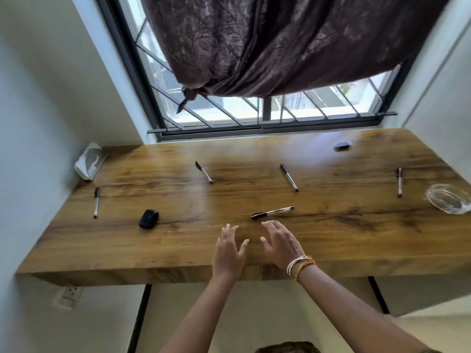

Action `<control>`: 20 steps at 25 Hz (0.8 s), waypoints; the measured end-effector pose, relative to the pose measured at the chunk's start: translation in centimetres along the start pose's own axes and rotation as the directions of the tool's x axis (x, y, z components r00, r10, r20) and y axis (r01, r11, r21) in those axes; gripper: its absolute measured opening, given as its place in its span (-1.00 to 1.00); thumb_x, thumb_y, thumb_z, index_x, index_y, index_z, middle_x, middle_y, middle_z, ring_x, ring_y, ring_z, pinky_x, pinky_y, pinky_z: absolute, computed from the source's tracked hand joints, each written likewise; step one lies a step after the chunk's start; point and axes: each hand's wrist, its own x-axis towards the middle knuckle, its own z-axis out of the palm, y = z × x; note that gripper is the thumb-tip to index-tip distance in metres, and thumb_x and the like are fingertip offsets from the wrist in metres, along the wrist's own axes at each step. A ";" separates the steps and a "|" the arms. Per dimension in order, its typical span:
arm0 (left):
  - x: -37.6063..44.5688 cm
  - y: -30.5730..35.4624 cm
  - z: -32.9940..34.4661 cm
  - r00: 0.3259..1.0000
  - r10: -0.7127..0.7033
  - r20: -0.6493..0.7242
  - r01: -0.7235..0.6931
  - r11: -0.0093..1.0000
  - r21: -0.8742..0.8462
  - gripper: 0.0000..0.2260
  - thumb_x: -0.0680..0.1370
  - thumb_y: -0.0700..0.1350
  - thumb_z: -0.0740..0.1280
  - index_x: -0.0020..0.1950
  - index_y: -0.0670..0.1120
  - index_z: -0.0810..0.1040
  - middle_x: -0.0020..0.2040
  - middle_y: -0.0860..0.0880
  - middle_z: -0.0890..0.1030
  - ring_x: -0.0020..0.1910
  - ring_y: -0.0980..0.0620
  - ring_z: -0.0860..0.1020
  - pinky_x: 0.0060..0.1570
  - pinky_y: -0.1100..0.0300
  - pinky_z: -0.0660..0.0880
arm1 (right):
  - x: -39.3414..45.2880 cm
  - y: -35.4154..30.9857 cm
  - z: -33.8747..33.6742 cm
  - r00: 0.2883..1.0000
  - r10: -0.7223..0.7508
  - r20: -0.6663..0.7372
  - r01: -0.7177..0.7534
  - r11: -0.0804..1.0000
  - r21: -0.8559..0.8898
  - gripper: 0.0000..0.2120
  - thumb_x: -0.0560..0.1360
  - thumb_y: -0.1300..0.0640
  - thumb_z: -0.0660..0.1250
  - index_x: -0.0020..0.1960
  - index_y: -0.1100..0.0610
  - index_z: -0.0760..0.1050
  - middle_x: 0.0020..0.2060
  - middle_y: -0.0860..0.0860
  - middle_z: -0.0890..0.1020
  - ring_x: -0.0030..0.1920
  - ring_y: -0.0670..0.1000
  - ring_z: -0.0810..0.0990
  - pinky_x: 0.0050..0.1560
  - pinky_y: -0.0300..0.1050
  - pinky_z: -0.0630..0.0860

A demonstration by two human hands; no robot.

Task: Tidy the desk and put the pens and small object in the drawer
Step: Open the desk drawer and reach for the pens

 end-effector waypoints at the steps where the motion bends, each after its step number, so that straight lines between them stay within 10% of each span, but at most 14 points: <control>1: -0.3 0.2 0.5 0.999 0.020 0.046 -0.021 1.000 0.024 -0.47 0.57 0.05 0.29 0.50 -0.10 0.28 0.55 -0.10 0.22 0.54 -0.02 0.15 0.48 0.08 0.18 | -0.9 0.7 0.0 0.999 0.027 -0.017 -0.028 1.000 -0.010 -0.54 0.53 0.07 0.25 0.40 0.17 0.37 0.32 0.07 0.49 0.35 0.03 0.44 0.37 -0.15 0.36; 7: -2.7 -2.1 1.9 0.921 0.118 0.371 -0.282 0.859 0.428 -0.31 0.58 0.26 0.07 0.55 0.13 -0.27 0.56 0.06 -0.33 0.53 0.05 -0.32 0.50 0.00 -0.26 | -5.8 3.5 1.4 0.984 0.143 0.108 -0.112 0.960 -0.256 -0.40 0.58 -0.14 0.06 0.56 0.01 0.03 0.57 0.00 0.05 0.56 0.01 0.01 0.54 0.03 0.03; 12: -2.8 -2.8 0.9 0.891 0.101 0.443 -0.332 0.810 0.484 -0.31 0.58 0.28 0.02 0.52 0.16 -0.36 0.52 0.08 -0.41 0.50 0.07 -0.38 0.49 -0.02 -0.30 | -6.6 3.2 2.5 0.973 0.193 0.126 -0.140 0.929 -0.343 -0.34 0.57 -0.23 -0.03 0.57 -0.03 -0.17 0.57 -0.01 -0.13 0.57 0.04 -0.14 0.54 0.07 -0.10; 20: -2.4 0.0 1.1 0.905 0.005 0.425 -0.205 0.881 0.427 -0.37 0.59 0.27 0.02 0.58 0.10 -0.11 0.60 -0.01 -0.19 0.57 -0.03 -0.21 0.50 -0.10 -0.17 | -6.4 3.7 0.6 0.993 0.115 0.035 -0.102 0.963 -0.249 -0.49 0.58 -0.14 0.07 0.47 0.02 0.26 0.49 0.04 0.28 0.49 0.06 0.23 0.45 0.04 0.23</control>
